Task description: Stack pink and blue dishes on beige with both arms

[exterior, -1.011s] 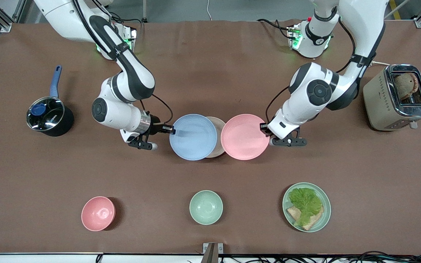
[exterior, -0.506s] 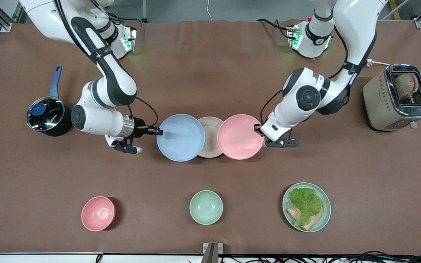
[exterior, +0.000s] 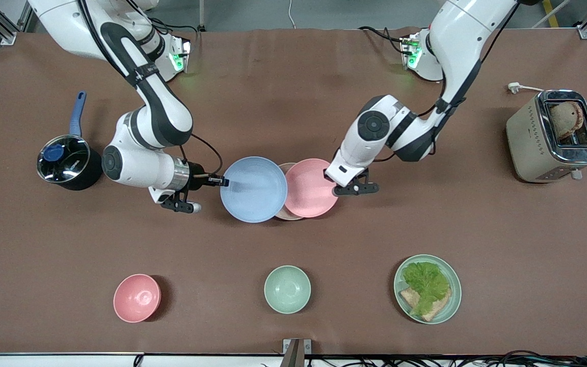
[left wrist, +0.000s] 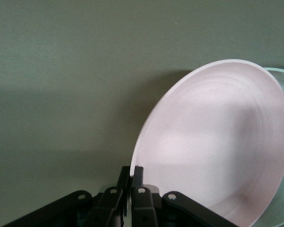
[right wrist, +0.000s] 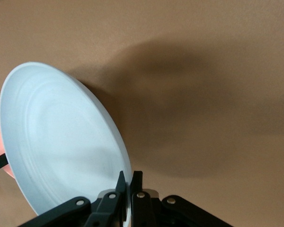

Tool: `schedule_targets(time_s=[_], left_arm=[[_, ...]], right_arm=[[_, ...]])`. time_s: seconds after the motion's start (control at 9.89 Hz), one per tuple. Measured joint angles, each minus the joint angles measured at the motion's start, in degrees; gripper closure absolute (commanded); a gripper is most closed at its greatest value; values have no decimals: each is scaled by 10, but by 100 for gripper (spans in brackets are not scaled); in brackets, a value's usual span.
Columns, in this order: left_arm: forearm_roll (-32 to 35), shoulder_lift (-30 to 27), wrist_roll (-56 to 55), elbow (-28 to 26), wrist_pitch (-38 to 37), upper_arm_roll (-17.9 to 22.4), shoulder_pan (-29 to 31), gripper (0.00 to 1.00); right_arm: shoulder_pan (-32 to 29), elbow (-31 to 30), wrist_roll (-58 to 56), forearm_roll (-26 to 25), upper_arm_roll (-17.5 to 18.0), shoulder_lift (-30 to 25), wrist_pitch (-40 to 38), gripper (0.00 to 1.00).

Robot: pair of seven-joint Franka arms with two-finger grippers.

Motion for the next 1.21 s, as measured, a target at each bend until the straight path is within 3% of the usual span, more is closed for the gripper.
schedule_targets(time_s=[0.1,0.2,0.3,0.4,0.71,1.21], left_arm=[[5,5,-20,13,0,-4,-9,84],[5,8,-37,22,0,-7,-21,72],[6,8,-52,28,0,-7,-34,44],[6,8,-58,34,0,-8,-40,0],[11,-14,-53,48,-22,-4,-13,0],[15,-154,103,35,-124,26,71,0]], right_arm=[[3,-2,0,0,1,0,0,97],[9,-4,0,0,2,0,0,97],[13,-8,0,0,4,0,0,97],[16,-13,0,0,10,0,0,97],[18,-17,0,0,17,1,6,96],[48,-26,6,0,52,30,110,88]])
